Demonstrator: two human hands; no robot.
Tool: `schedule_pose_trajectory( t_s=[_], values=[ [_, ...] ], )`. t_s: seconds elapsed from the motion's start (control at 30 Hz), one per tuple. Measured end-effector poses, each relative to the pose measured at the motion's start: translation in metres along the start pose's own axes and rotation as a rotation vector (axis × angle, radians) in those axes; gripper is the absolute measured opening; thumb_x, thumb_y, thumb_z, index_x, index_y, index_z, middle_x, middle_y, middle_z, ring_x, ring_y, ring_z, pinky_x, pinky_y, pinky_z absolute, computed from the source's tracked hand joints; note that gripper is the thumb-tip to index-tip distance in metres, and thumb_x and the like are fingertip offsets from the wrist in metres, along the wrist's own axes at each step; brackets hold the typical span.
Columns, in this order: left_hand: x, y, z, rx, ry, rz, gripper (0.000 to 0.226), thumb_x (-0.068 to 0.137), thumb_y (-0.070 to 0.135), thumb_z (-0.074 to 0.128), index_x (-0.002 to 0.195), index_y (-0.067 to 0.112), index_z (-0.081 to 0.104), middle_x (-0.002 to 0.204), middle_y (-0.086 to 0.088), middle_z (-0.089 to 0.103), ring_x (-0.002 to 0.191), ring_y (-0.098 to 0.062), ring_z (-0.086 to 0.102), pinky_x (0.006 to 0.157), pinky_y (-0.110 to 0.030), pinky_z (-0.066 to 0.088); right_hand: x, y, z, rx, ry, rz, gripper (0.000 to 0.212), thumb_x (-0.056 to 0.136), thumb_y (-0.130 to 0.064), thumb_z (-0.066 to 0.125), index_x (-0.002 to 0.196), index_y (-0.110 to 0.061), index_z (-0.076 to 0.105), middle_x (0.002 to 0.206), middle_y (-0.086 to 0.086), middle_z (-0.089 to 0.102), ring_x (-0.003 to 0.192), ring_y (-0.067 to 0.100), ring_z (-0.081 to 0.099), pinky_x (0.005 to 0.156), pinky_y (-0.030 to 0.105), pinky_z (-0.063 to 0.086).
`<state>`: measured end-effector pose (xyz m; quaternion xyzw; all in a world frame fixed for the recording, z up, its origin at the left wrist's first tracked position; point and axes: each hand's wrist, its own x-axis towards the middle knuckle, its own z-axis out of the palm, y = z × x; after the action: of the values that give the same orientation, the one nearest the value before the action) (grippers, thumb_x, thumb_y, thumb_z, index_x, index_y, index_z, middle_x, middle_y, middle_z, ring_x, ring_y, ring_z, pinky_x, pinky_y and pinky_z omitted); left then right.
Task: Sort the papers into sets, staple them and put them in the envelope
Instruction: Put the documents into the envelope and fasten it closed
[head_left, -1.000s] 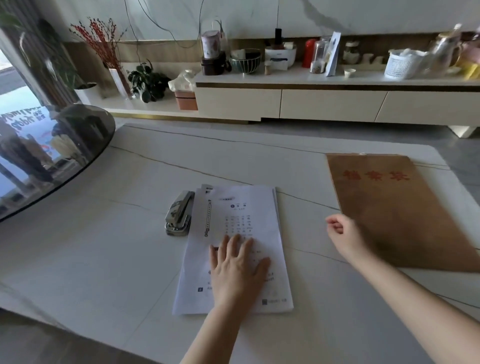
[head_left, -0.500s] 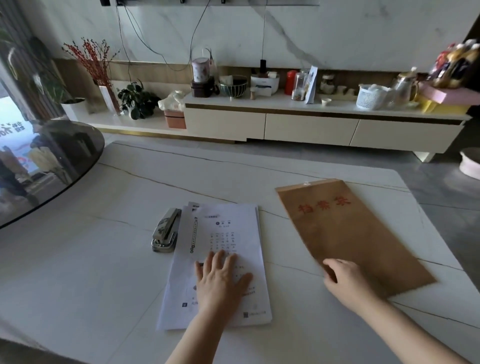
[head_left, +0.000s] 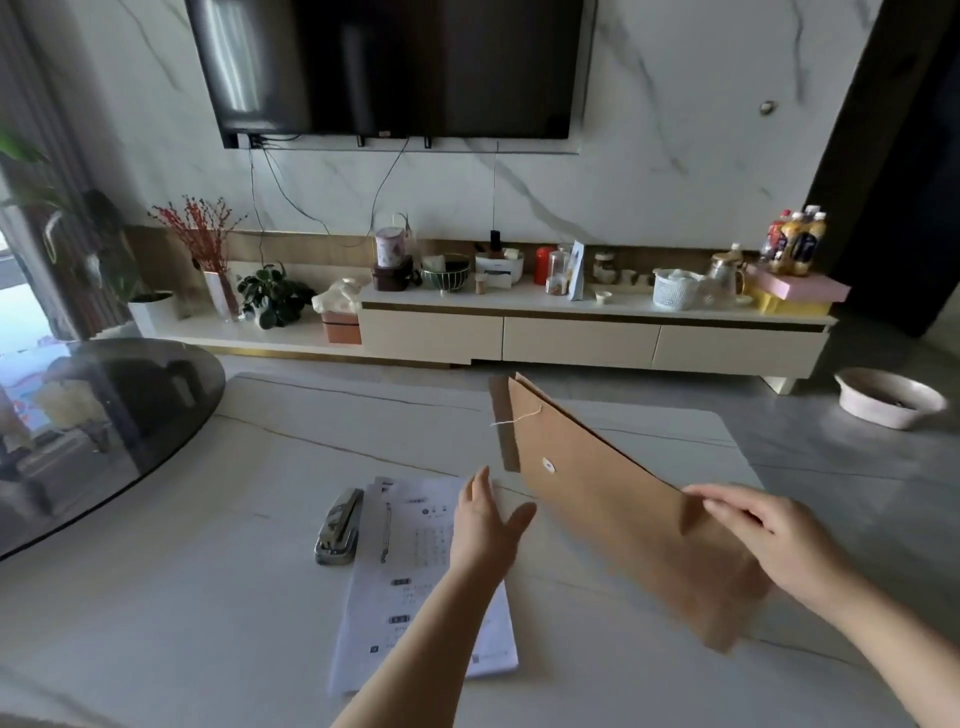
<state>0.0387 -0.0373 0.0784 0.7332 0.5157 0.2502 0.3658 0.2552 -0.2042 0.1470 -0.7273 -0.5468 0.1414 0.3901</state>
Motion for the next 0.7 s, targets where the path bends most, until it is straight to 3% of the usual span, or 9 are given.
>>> schedule_pose_trajectory(
  t_s=[0.1,0.17,0.23,0.3,0.37,0.43,0.5,0.57,0.7],
  values=[
    [-0.013,0.031,-0.021,-0.072,0.064,0.045,0.084,0.087,0.048,0.061,0.151,0.014,0.018,0.151,-0.008,0.028,0.137,-0.024,0.031,0.111,-0.037,0.031,-0.019,-0.022,-0.046,0.166,-0.006,-0.001,0.03,0.089,-0.01,0.061,0.091,-0.037,0.074,0.101,-0.019,0.072,0.095,-0.012,0.062,0.082,-0.002,0.04],
    [-0.024,0.045,-0.035,-0.083,0.123,0.059,0.091,0.082,0.058,0.061,0.15,0.015,0.019,0.153,-0.008,0.026,0.138,-0.026,0.03,0.112,-0.043,0.03,-0.033,-0.037,-0.075,0.301,-0.032,0.024,0.015,0.076,-0.038,0.076,0.09,-0.033,0.077,0.102,-0.009,0.074,0.093,-0.002,0.067,0.079,0.004,0.047],
    [-0.037,0.059,-0.049,-0.041,0.195,0.076,0.094,0.079,0.063,0.06,0.15,0.017,0.019,0.156,-0.007,0.022,0.141,-0.028,0.023,0.114,-0.046,0.024,-0.048,-0.042,-0.1,0.387,-0.062,0.018,0.063,0.039,-0.071,0.082,0.09,-0.034,0.077,0.099,-0.004,0.075,0.089,0.009,0.07,0.074,0.011,0.052],
    [-0.048,0.074,-0.065,0.023,0.285,0.055,0.095,0.08,0.064,0.058,0.152,0.02,0.012,0.16,-0.005,0.011,0.145,-0.027,0.013,0.117,-0.049,0.015,-0.062,-0.045,-0.12,0.447,-0.039,0.025,0.08,0.02,-0.074,0.083,0.089,-0.032,0.078,0.096,0.001,0.075,0.084,0.014,0.072,0.067,0.015,0.055],
    [-0.055,0.088,-0.082,-0.019,0.336,0.001,0.097,0.08,0.061,0.061,0.152,0.026,0.007,0.156,0.002,0.024,0.145,-0.024,0.017,0.117,-0.05,0.012,-0.074,-0.044,-0.133,0.49,-0.042,0.043,0.088,0.017,-0.069,0.086,0.09,-0.023,0.077,0.095,0.005,0.075,0.081,0.014,0.072,0.066,0.016,0.055],
    [-0.062,0.1,-0.094,-0.239,0.275,-0.015,0.094,0.075,0.053,0.07,0.15,0.032,0.017,0.12,0.012,0.058,0.126,-0.024,0.047,0.11,-0.048,0.03,-0.086,-0.041,-0.142,0.488,-0.044,0.048,0.087,0.023,-0.068,0.087,0.096,-0.022,0.075,0.097,0.005,0.075,0.084,0.016,0.072,0.068,0.017,0.056],
    [-0.074,0.11,-0.098,-0.348,0.22,0.022,0.073,0.076,0.036,0.075,0.139,0.029,0.039,0.095,0.005,0.064,0.098,-0.021,0.062,0.093,-0.038,0.046,-0.093,-0.038,-0.144,0.474,-0.047,0.068,0.058,0.049,-0.058,0.085,0.096,-0.026,0.076,0.103,0.004,0.074,0.093,0.018,0.07,0.079,0.024,0.056],
    [-0.085,0.116,-0.098,-0.28,0.222,0.075,0.034,0.082,0.023,0.07,0.115,0.021,0.06,0.094,-0.006,0.067,0.091,-0.026,0.064,0.085,-0.04,0.052,-0.097,-0.034,-0.143,0.45,-0.008,0.089,0.024,0.078,-0.032,0.071,0.101,-0.027,0.074,0.107,0.004,0.072,0.099,0.021,0.068,0.092,0.036,0.052],
    [-0.109,0.119,-0.096,-0.347,0.229,0.095,0.004,0.082,0.022,0.062,0.085,0.024,0.064,0.089,-0.006,0.07,0.085,-0.029,0.067,0.082,-0.05,0.055,-0.097,-0.012,-0.138,0.321,0.106,0.13,0.016,0.087,-0.021,0.066,0.101,-0.025,0.073,0.106,-0.001,0.071,0.1,0.02,0.065,0.088,0.035,0.051]
  ],
)
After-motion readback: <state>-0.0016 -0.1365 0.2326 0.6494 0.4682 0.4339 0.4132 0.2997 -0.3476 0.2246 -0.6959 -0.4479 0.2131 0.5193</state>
